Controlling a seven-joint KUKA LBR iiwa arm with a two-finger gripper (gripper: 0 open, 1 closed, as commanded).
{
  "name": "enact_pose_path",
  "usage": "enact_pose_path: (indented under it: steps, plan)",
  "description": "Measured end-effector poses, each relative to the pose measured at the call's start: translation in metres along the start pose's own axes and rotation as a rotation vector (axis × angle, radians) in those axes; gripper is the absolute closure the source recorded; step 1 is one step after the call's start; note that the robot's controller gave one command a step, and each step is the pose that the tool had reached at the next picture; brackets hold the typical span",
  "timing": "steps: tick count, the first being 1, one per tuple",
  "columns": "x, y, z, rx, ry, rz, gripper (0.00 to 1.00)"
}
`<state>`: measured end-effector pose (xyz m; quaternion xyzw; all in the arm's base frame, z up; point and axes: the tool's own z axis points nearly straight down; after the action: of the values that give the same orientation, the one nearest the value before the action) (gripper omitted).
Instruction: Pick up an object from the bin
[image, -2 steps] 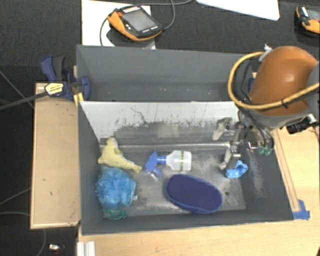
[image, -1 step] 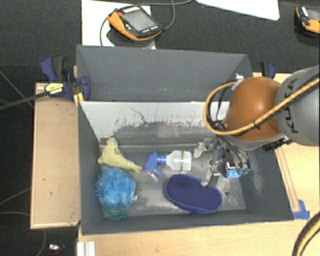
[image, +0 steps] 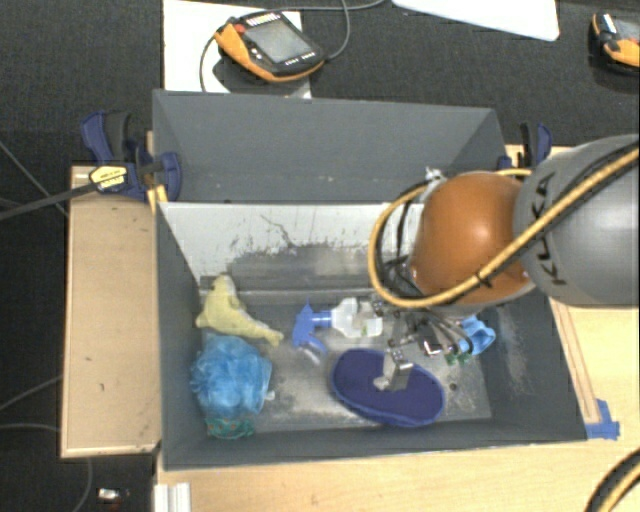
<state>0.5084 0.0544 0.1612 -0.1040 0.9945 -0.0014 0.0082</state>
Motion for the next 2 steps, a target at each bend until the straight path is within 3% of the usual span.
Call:
enact_pose_path:
  steps: [1,2]
  plan:
    - [0.023,0.005,0.009,-0.001,0.011,0.141,0.0]
    - [0.032,-0.016,0.089,-0.003,-0.02,0.067,0.0]
